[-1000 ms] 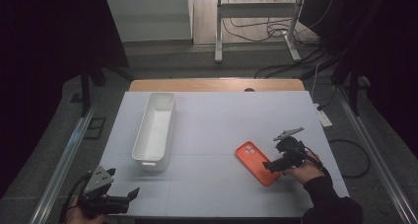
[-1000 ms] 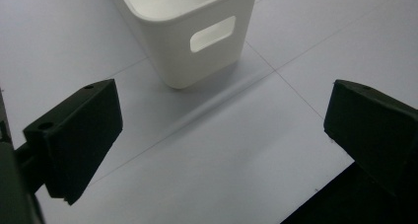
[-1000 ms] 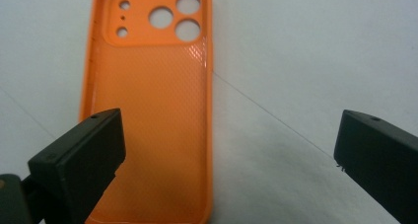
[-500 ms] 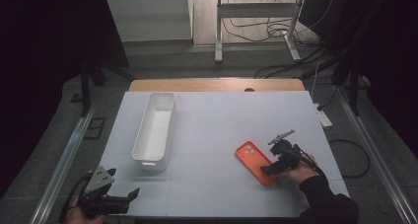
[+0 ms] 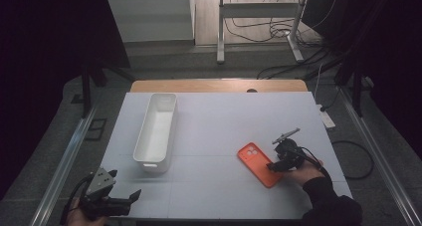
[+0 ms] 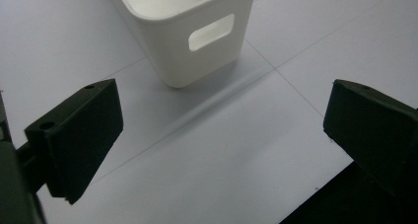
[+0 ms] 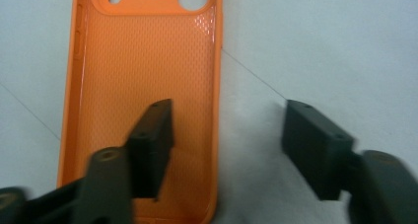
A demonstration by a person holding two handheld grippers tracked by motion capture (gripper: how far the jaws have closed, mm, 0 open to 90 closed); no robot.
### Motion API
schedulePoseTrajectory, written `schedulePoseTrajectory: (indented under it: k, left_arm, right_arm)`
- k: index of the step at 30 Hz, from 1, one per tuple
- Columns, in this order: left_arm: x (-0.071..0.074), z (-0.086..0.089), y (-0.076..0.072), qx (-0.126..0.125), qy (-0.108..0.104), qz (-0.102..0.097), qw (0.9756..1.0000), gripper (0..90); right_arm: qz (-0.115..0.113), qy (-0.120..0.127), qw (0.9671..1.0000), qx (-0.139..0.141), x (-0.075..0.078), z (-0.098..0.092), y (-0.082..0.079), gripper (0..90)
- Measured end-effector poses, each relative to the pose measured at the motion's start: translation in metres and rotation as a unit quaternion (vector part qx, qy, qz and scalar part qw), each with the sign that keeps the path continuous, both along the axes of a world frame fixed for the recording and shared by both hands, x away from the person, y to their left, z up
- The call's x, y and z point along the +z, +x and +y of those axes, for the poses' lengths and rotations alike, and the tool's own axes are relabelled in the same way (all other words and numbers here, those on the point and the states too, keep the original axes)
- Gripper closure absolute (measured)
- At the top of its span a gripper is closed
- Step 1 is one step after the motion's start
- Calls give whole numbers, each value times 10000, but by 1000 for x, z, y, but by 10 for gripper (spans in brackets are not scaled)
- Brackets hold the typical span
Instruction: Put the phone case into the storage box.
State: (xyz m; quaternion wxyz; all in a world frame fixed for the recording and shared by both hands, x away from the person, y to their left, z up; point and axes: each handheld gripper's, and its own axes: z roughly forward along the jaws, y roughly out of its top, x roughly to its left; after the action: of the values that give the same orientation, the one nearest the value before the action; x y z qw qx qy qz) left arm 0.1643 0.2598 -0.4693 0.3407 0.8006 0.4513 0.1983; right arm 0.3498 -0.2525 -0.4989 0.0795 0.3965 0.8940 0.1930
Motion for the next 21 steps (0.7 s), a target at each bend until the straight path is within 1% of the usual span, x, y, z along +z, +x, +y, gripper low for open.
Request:
schedulePoseTrajectory:
  k: [4,7,8,9,10,11,13,14,15,21]
  left_arm:
    - [0,0,0,-4,11,8,10000,26]
    - [0,0,0,-7,16,17,10000,25]
    - [0,0,0,-8,19,19,10000,26]
    - [0,0,0,-8,19,19,10000,25]
    - [0,0,0,-9,22,22,10000,25]
    - [0,0,0,-14,23,31,10000,25]
    - [0,-1,0,-16,39,25,10000,25]
    - [0,-1,0,-10,43,20,10000,25]
    - [0,-1,0,-20,41,21,10000,25]
    - [0,-2,0,-42,104,17,9999,25]
  right_arm:
    - [67,32,10000,54,2,-1,2,565]
    - [128,70,9999,44,3,-1,3,648]
    - [162,110,9998,45,3,-2,4,696]
    - [162,110,9998,45,3,-2,4,696]
    - [279,205,9994,57,3,-2,5,765]
    - [279,205,9994,57,3,-2,5,765]
    - [424,318,9986,16,3,-3,6,826]
    - [433,336,9985,-22,3,-3,6,844]
    - [408,308,9987,-33,3,-2,6,868]
    - [346,182,9992,-34,4,0,5,884]
